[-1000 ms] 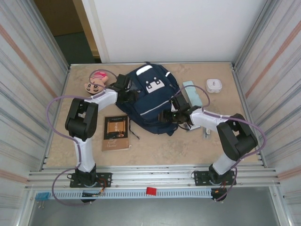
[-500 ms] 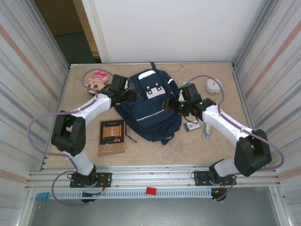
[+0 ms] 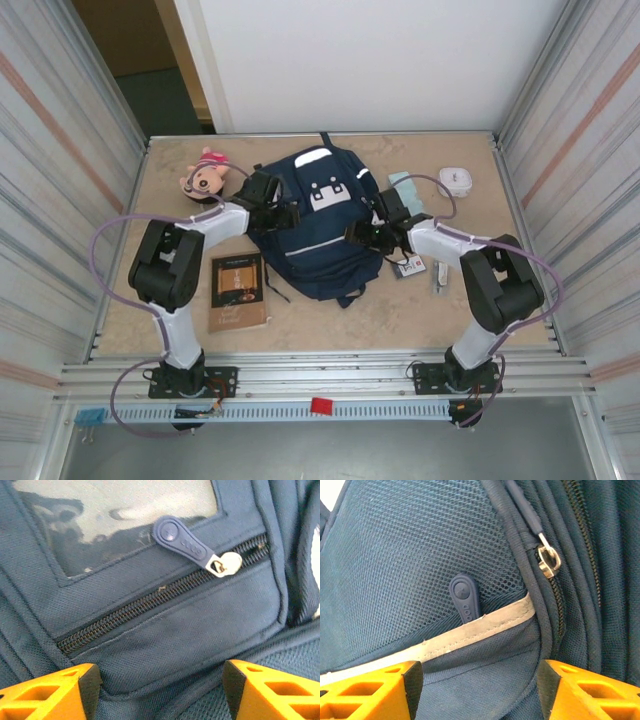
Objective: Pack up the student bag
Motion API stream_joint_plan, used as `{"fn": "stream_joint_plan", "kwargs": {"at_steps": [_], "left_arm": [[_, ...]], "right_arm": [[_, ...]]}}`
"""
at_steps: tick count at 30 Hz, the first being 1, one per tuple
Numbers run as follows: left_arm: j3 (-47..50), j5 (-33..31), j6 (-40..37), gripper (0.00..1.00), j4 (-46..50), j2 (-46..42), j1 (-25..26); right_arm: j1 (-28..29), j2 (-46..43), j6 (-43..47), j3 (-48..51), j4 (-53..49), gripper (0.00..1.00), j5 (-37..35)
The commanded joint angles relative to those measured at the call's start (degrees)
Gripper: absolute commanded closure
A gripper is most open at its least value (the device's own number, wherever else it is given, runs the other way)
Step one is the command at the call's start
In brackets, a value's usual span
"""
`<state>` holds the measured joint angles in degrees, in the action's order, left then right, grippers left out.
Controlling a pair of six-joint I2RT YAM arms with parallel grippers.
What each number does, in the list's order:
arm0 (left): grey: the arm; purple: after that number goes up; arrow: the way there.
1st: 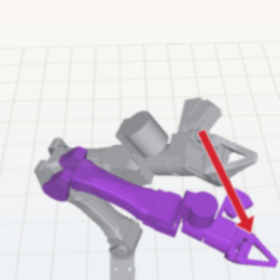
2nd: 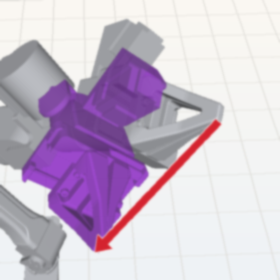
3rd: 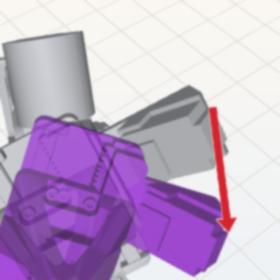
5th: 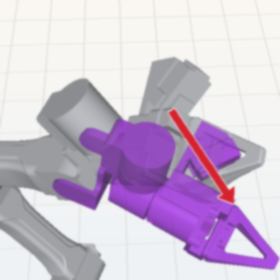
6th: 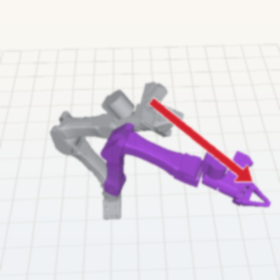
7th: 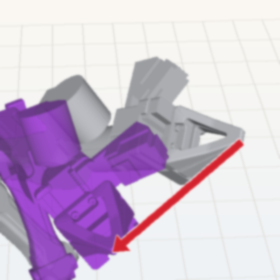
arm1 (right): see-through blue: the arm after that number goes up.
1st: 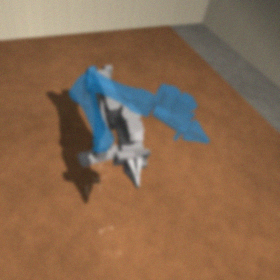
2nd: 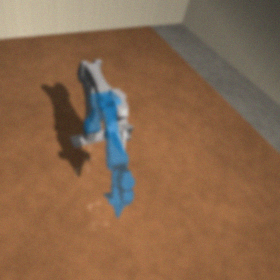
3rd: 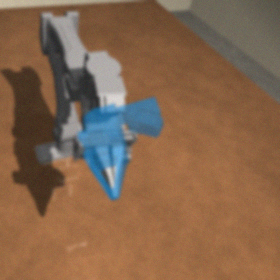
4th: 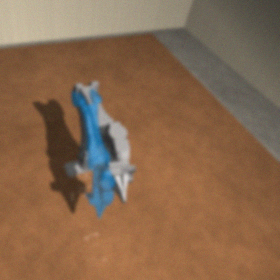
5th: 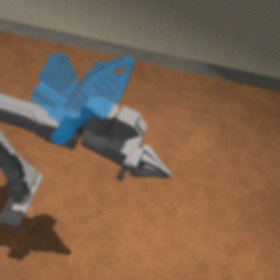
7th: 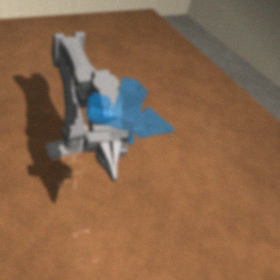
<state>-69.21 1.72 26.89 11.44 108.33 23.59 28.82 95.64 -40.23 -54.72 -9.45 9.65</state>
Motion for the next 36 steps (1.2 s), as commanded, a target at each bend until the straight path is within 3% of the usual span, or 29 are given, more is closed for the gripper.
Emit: {"fn": "stream_joint_plan", "kwargs": {"at_steps": [1,4,7,10,14,17,20,24,28,36], "left_arm": [[-0.7,-1.0,-0.2,0.32,0.2,4.5,0.1],[-1.9,-0.8,-1.9,0.31,-0.5,5.6,-0.3],[-1.6,-1.1,-4.4,0.28,-1.9,3.0,-0.2],[-1.7,-1.3,-8.4,0.24,-1.4,-3.1,0.2],[-1.7,-3.3,-19.2,0.18,-0.1,-13.1,2.9],[-1.3,1.5,-26.9,0.19,1.1,-19.0,4.5],[0.1,10.6,-37.5,0.24,2.6,-22.0,5.6],[2.7,19.1,-56.5,0.25,6.4,-20.8,9.9],[3.7,15.0,-71.1,0.22,8.3,-15.9,16.0],[1.6,12.4,-74.8,0.17,3.9,-7.3,17.4]], "right_arm": [[6.8,-0.2,-7.2,5.4,1.3,0.38,0.7],[9.2,-2.0,-10.9,7.4,5.0,0.37,-0.7],[9.5,-4.1,-9.7,5.2,2.6,0.36,-2.0],[8.8,-9.5,-6.2,3.1,-2.1,0.33,-4.0],[5.2,-19.1,-3.0,3.5,-5.8,0.28,-2.7],[2.2,-26.2,-0.6,5.6,-6.7,0.27,-0.8],[-2.7,-31.1,0.5,9.3,-3.6,0.26,5.6],[-8.7,-34.3,1.2,14.0,-0.5,0.27,11.1],[-9.2,-35.7,3.5,15.8,-0.8,0.27,10.3],[-9.5,-36.3,3.1,19.0,1.4,0.27,10.6]]}}
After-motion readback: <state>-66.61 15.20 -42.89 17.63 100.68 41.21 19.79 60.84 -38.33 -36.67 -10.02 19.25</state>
